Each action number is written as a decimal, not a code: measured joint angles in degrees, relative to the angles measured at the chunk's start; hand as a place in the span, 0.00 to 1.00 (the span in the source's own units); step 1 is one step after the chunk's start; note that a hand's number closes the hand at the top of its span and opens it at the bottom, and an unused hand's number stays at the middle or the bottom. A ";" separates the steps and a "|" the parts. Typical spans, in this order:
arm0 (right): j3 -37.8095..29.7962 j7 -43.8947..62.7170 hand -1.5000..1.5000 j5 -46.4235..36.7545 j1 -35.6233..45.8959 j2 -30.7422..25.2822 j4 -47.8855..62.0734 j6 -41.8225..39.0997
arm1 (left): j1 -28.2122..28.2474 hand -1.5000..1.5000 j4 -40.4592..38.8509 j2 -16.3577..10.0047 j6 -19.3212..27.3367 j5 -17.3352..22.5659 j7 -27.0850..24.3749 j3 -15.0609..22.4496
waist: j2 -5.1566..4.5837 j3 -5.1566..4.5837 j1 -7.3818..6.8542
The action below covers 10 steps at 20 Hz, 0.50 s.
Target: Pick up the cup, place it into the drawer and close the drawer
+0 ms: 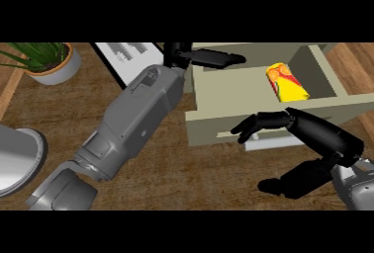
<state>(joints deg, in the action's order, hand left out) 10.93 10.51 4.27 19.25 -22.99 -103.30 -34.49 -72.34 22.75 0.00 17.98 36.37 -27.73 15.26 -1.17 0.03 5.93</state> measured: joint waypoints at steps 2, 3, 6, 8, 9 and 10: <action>1.64 -1.00 0.00 -5.76 -1.11 -0.10 0.52 1.70 | 0.68 0.00 -0.68 0.00 -1.04 0.32 -1.05 -0.62 | 0.11 0.01 -1.43; 2.65 -2.22 0.00 -8.80 -1.95 0.14 1.46 2.86 | 1.28 0.00 -0.53 -0.01 -1.28 0.73 -1.79 -0.73 | 0.16 0.01 -1.97; 5.31 -5.18 0.00 -16.65 -3.18 1.16 6.54 6.53 | 2.44 0.00 0.41 -0.18 -2.18 1.47 -3.02 -1.19 | 0.40 0.02 -3.80; 7.42 -7.02 0.00 -21.01 -2.94 2.04 11.22 8.45 | 3.95 0.00 0.65 -0.19 -3.20 1.57 -4.25 -1.56 | 0.44 0.02 -4.85; 8.17 -8.25 0.00 -22.80 -2.49 2.48 14.16 9.30 | 4.63 0.00 1.16 -0.37 -3.75 1.64 -4.46 -1.72 | 0.50 0.02 -5.45; 9.27 -9.20 0.00 -24.73 -1.82 3.21 17.19 10.20 | 4.86 0.00 1.57 -0.41 -3.93 1.68 -4.30 -1.85 | 0.53 0.03 -5.98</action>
<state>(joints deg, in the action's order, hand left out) 20.20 1.30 -20.46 17.42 -19.78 -86.11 -24.28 -67.49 24.31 -0.41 14.05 38.05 -32.03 13.40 -0.65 0.05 -0.05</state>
